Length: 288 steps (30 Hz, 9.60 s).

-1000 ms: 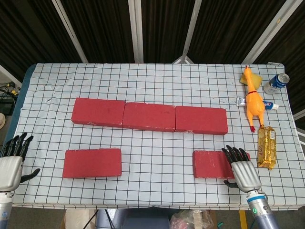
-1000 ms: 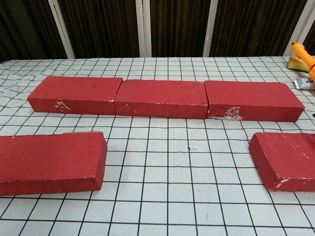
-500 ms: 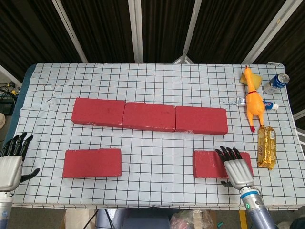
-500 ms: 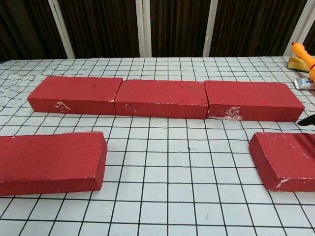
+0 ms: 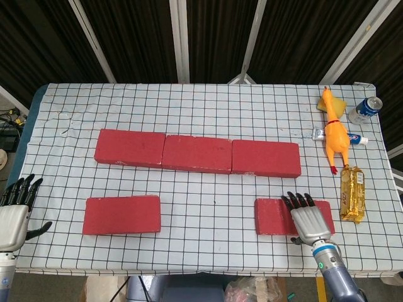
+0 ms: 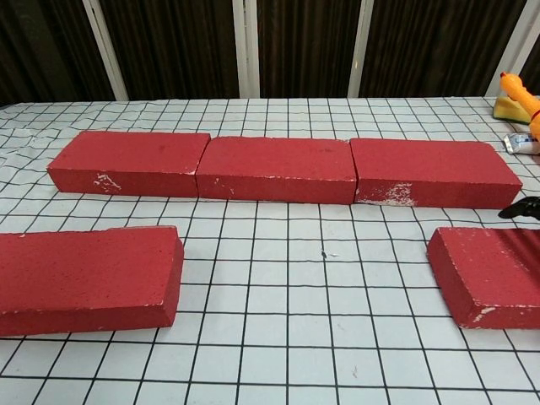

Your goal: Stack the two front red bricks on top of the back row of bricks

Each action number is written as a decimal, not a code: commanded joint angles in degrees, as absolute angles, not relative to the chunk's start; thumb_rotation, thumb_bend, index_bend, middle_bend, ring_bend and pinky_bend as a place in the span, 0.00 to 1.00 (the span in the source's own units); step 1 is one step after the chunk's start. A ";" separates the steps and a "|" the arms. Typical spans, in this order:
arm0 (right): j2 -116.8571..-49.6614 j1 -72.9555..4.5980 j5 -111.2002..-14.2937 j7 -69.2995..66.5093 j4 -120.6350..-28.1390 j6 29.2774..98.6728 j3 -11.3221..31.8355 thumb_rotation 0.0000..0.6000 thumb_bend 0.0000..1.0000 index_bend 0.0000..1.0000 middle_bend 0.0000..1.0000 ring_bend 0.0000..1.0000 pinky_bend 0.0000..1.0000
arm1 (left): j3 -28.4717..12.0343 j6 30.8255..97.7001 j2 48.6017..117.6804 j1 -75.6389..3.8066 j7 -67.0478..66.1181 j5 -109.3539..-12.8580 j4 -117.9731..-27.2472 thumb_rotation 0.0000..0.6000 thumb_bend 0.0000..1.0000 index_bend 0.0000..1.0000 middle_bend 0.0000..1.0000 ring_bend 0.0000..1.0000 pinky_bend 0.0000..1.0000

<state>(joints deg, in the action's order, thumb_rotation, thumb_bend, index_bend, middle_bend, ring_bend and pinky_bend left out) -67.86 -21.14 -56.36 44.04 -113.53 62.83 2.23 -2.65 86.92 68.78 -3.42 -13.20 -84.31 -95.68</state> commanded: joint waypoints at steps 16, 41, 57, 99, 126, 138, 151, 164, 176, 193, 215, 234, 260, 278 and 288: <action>-69.67 -28.17 -45.85 48.77 -114.19 62.69 1.05 1.00 0.16 0.05 0.04 0.00 0.00 | -2.73 86.82 68.57 -3.50 -13.01 -84.07 -96.03 1.00 0.00 0.10 0.00 0.00 0.09; -69.74 -33.51 -41.58 50.54 -115.31 65.83 -1.23 1.00 0.16 0.20 0.24 0.04 0.00 | -2.65 85.96 68.64 -3.85 -13.56 -83.34 -96.23 1.00 0.00 0.10 0.00 0.00 0.09; -59.38 -43.92 -30.54 51.89 -121.67 62.93 6.99 1.00 0.16 0.21 0.24 0.04 0.00 | -2.79 85.31 68.95 -4.13 -14.35 -82.44 -96.19 1.00 0.00 0.10 0.00 0.00 0.09; -83.40 -82.51 17.73 66.96 -80.21 51.17 12.77 1.00 0.16 0.21 0.24 0.04 0.00 | -5.49 85.56 70.76 -4.47 -19.34 -75.77 -95.00 1.00 0.00 0.10 0.00 0.00 0.09; -88.64 -83.94 22.19 72.92 -73.41 53.83 17.37 1.00 0.16 0.21 0.24 0.04 0.00 | -6.10 85.62 71.22 -4.84 -19.97 -74.29 -94.32 1.00 0.00 0.10 0.00 0.00 0.09; -90.11 -83.69 22.08 75.25 -73.68 55.96 19.73 1.00 0.16 0.21 0.24 0.04 0.00 | -6.20 85.49 71.08 -4.98 -19.56 -74.06 -94.31 1.00 0.00 0.10 0.00 0.00 0.09; -92.37 -83.51 22.20 77.59 -72.21 57.04 22.27 1.00 0.16 0.21 0.24 0.04 0.00 | -6.40 84.91 70.69 -5.20 -18.62 -73.53 -94.17 1.00 0.00 0.10 0.00 0.00 0.09; -93.23 -82.30 21.40 78.83 -71.89 57.36 23.99 1.00 0.16 0.18 0.16 0.01 0.00 | -6.22 84.74 70.48 -5.28 -18.45 -73.46 -94.51 1.00 0.00 0.10 0.00 0.00 0.09; -92.50 -81.27 20.39 78.78 -73.29 57.37 25.50 1.00 0.16 0.07 0.00 0.00 0.00 | -6.16 84.70 70.60 -5.37 -18.84 -73.23 -94.56 1.00 0.00 0.10 0.00 0.00 0.09; -84.88 -78.00 19.63 76.79 -84.64 60.46 27.54 1.00 0.16 0.05 0.00 0.00 0.00 | -6.10 84.84 70.03 -5.31 -17.53 -73.71 -94.61 1.00 0.00 0.10 0.00 0.00 0.09; -50.32 -35.22 -41.54 32.10 -122.40 61.25 16.23 1.00 0.16 0.05 0.00 0.00 0.00 | -3.09 83.03 67.68 -5.18 -12.23 -78.68 -97.14 1.00 0.00 0.07 0.00 0.00 0.07; -63.87 -8.85 -85.27 3.19 -97.69 85.17 0.12 1.00 0.16 0.05 0.00 0.00 0.00 | -2.78 69.70 62.20 -11.76 -14.48 -74.28 -106.23 1.00 0.00 0.02 0.00 0.00 0.00; -64.66 -6.96 -83.26 1.38 -96.14 82.74 1.52 1.00 0.16 0.05 0.00 0.00 0.00 | -2.97 51.02 62.42 -28.16 -24.74 -57.25 -115.47 1.00 0.00 0.00 0.00 0.00 0.00; -64.21 -6.62 -82.49 -0.25 -95.85 81.73 2.71 1.00 0.16 0.05 0.00 0.00 0.00 | 0.62 55.16 69.03 -33.31 -32.39 -49.91 -114.78 1.00 0.00 0.00 0.00 0.00 0.00; -64.16 -6.40 -82.00 -0.06 -95.87 81.31 3.04 1.00 0.16 0.05 0.00 0.00 0.00 | 1.64 57.93 70.95 -34.74 -34.61 -46.83 -114.53 1.00 0.00 0.01 0.07 0.00 0.00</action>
